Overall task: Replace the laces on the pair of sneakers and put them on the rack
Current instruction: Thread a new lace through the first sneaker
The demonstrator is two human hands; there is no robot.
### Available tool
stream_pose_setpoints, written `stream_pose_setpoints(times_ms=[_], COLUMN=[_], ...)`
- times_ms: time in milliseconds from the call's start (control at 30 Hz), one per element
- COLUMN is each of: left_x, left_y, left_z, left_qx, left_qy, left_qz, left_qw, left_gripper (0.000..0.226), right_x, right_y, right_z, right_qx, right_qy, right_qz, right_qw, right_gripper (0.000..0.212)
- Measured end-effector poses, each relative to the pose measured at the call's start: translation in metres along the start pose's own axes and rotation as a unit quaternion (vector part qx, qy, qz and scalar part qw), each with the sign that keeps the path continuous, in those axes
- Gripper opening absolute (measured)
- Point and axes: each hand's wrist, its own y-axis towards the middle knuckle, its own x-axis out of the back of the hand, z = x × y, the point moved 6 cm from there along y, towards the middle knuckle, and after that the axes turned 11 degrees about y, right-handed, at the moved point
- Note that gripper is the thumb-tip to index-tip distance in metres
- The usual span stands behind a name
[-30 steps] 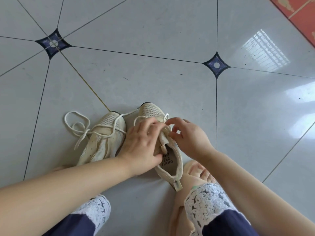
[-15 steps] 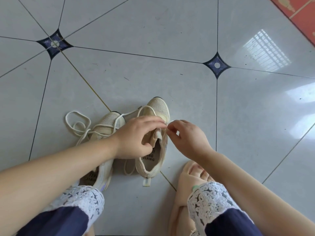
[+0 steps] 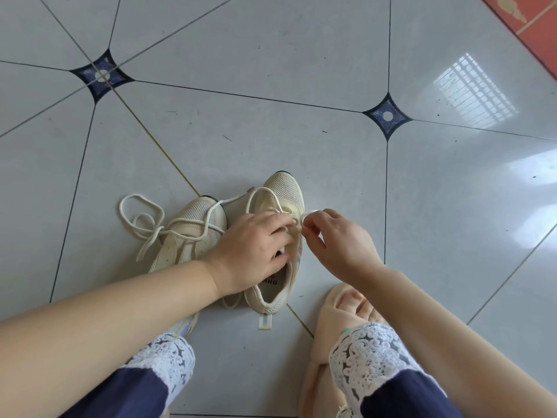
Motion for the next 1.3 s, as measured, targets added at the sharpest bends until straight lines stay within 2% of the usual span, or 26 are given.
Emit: stream_pose_setpoints(times_ms=[200,400,500,567,633,700,767,900,1000,1067,1100,1167,1233,1300], left_x=[0.000,-0.001,-0.004,-0.005,-0.005,-0.002,0.000,0.002,-0.005,-0.008,-0.009,-0.008,-0.007,-0.004], left_y=[0.004,0.003,0.001,-0.001,-0.003,-0.004,-0.010,-0.024,-0.031,-0.033,-0.034,-0.036,-0.036,-0.033], left_z=[-0.003,-0.002,-0.001,0.000,0.000,0.000,0.007,0.030,0.037,0.038,0.039,0.037,0.032,0.028], left_qx=[-0.035,-0.041,-0.037,-0.037,-0.035,-0.029,-0.004,0.145,0.240,0.267,0.279,0.286,0.263,0.230], left_qy=[0.023,0.035,0.031,0.021,0.020,0.000,-0.035,-0.086,-0.160,-0.184,-0.192,-0.187,-0.135,-0.071], left_qz=[0.005,0.005,-0.002,-0.007,-0.002,-0.008,-0.020,-0.048,-0.025,-0.021,-0.019,-0.004,0.018,0.017], left_qw=[0.999,0.999,0.999,0.999,0.999,1.000,0.999,0.984,0.957,0.946,0.941,0.940,0.955,0.970], left_gripper=[0.036,0.035,0.025,0.020,0.026,0.033,0.039,0.059,0.055,0.054,0.057,0.065,0.070,0.066], right_x=[0.016,0.071,0.089,0.095,0.097,0.093,0.075,0.034,0.022,0.024,0.026,0.032,0.035,0.039], right_y=[0.001,-0.002,-0.007,-0.010,-0.009,-0.006,-0.001,0.000,0.001,0.002,0.003,0.004,0.005,0.005], right_z=[-0.013,-0.054,-0.079,-0.088,-0.090,-0.082,-0.062,-0.028,-0.017,-0.016,-0.016,-0.009,0.004,0.016], right_qx=[-0.019,-0.092,-0.168,-0.198,-0.207,-0.195,-0.156,-0.102,-0.089,-0.132,-0.154,-0.170,-0.147,-0.103], right_qy=[-0.020,-0.039,-0.019,-0.011,-0.011,0.000,0.028,0.062,0.049,0.062,0.078,0.106,0.075,0.025], right_qz=[-0.029,-0.166,-0.225,-0.243,-0.253,-0.238,-0.188,-0.072,0.026,0.036,0.026,0.017,0.027,0.023], right_qw=[0.999,0.981,0.959,0.949,0.945,0.951,0.969,0.990,0.994,0.989,0.985,0.980,0.986,0.994], right_gripper=[0.015,0.013,0.013,0.017,0.018,0.017,0.017,0.017,0.017,0.037,0.037,0.023,0.027,0.029])
